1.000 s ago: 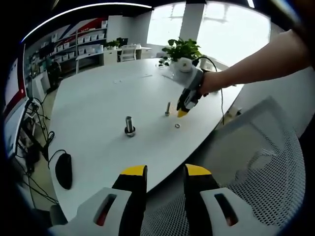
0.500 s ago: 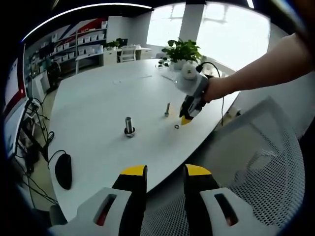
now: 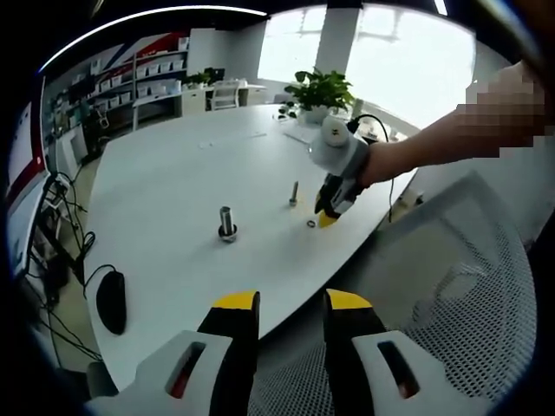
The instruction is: Place the washer onto the threaded stud by aligning its center hole with the stud, sliding it down to the base, and recovering from edge contact or off-axis alignment until the washer reaches the visible bottom stop.
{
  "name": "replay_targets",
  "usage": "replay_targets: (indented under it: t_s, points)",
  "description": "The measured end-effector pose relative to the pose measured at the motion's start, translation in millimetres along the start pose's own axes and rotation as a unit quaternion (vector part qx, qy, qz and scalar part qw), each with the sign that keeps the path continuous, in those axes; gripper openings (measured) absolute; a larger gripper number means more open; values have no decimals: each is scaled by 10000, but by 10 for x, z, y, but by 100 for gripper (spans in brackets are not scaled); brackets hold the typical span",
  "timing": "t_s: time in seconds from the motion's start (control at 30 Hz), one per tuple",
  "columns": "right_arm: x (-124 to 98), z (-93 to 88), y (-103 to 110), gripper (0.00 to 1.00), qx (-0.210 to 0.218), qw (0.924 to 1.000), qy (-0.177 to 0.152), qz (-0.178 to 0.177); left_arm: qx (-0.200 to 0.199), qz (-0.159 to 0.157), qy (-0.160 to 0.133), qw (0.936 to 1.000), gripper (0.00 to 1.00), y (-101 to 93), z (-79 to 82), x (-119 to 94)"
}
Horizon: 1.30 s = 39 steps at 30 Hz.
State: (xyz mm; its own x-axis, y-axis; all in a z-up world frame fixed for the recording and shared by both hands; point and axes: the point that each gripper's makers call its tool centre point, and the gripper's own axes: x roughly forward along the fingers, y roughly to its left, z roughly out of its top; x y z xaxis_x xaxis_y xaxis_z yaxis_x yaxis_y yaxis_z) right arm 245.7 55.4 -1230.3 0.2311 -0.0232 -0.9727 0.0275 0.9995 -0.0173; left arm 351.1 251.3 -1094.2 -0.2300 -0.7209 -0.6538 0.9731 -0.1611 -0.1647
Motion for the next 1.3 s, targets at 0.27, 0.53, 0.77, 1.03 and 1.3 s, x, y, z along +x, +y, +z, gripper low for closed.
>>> replay_targets:
  t_s: [0.27, 0.53, 0.77, 1.03, 1.3]
  points:
    - [43, 35, 5, 26, -37, 10000, -3, 4, 11, -9, 29, 10000, 27, 4, -18, 4]
    - [63, 17, -18, 26, -35, 10000, 80, 4, 2, -7, 38, 10000, 27, 8, -25, 5]
    - [73, 9, -12, 26, -78, 9999, 123, 24, -8, -6, 21, 10000, 27, 8, -11, 6]
    - [129, 20, -50, 26, -61, 9999, 114, 63, -12, -5, 11, 10000, 27, 2, -10, -2]
    - [129, 1, -53, 26, -55, 9998, 167, 70, 0, -26, 7, 10000, 27, -4, -3, 8]
